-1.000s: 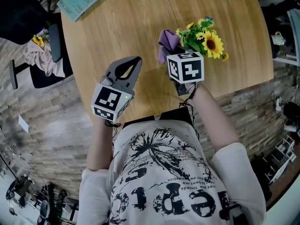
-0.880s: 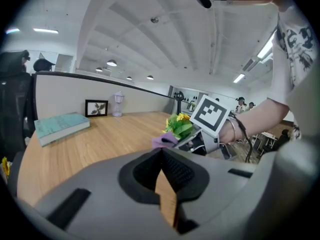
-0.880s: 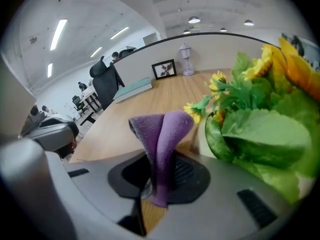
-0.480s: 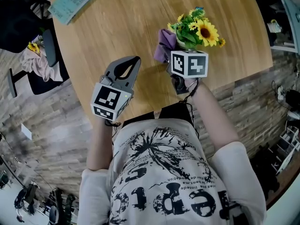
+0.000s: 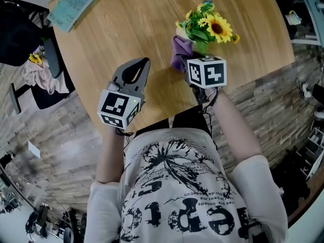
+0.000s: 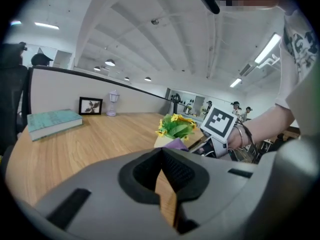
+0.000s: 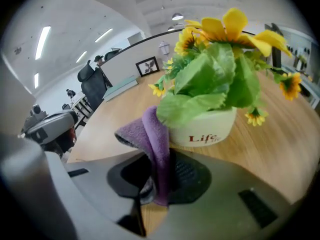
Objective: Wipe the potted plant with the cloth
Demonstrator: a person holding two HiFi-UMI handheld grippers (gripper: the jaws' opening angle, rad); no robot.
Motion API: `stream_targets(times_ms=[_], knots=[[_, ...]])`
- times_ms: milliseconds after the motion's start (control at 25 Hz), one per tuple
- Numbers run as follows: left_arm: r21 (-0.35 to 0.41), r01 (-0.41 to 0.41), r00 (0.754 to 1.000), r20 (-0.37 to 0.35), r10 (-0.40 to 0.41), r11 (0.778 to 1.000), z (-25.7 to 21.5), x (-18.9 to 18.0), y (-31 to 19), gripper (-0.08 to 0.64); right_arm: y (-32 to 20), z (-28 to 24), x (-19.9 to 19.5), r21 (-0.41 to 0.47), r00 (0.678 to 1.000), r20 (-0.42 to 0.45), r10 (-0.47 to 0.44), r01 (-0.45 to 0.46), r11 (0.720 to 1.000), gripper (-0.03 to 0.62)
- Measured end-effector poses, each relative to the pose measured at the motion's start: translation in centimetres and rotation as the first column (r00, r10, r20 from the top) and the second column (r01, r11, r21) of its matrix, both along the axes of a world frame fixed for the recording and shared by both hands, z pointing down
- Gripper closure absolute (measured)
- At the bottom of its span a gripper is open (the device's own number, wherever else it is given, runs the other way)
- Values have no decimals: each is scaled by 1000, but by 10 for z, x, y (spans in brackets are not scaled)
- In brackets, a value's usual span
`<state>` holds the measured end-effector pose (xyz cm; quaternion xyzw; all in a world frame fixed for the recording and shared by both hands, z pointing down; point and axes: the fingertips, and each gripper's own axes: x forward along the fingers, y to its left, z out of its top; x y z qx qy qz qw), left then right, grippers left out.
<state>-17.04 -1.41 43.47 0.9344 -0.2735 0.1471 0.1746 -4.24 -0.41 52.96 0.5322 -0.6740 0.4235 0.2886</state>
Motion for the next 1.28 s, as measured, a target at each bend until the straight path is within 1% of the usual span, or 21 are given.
stream_targets(times_ms=[160, 240, 400, 560, 680, 720, 800, 880, 920, 1040, 1080, 1160, 1280], knots=[[5, -42, 999, 1, 42, 999, 0, 17, 4, 557, 17, -1, 13, -38, 1000, 25, -4, 5, 999, 505], [1, -68, 998, -3, 68, 998, 1, 28, 6, 557, 27, -2, 25, -59, 1000, 12, -5, 5, 998, 502], [-12, -98, 995, -3, 98, 995, 4, 46, 8, 557, 45, -1, 38, -103, 999, 11, -50, 51, 993, 502], [-29, -127, 992, -7, 127, 991, 7, 65, 8, 556, 61, -4, 65, -147, 993, -55, -106, 97, 984, 505], [-33, -149, 989, -13, 148, 988, 12, 81, 5, 546, 63, -9, 102, -147, 987, -134, -87, 67, 987, 508], [-31, -153, 988, -15, 152, 988, 14, 87, 3, 511, 61, -10, 116, -140, 985, -158, -69, 46, 989, 508], [-22, -144, 990, -8, 144, 989, 20, 97, -3, 395, 57, -11, 142, -124, 981, -190, -31, 8, 992, 508], [-11, -131, 991, 6, 131, 991, 26, 107, -11, 343, 52, -12, 165, -110, 978, -210, -3, -21, 994, 508], [-7, -130, 991, 7, 130, 991, 30, 112, -14, 299, 49, -13, 176, -102, 976, -220, 9, -32, 994, 508], [-3, -148, 989, -17, 148, 989, 36, 130, -21, 144, 38, -18, 206, -72, 967, -254, 28, -48, 996, 509], [-3, -157, 987, -32, 157, 988, 38, 136, -23, 111, 32, -20, 214, -55, 964, -265, 28, -44, 998, 509], [-1, -180, 982, -55, 179, 984, 41, 148, -29, 75, 18, -24, 227, -17, 956, -293, 21, -27, 999, 509], [26, -228, 972, -42, 229, 973, 48, 167, -35, 21, -5, -27, 241, 23, 942, -336, 6, 2, 1000, 509]])
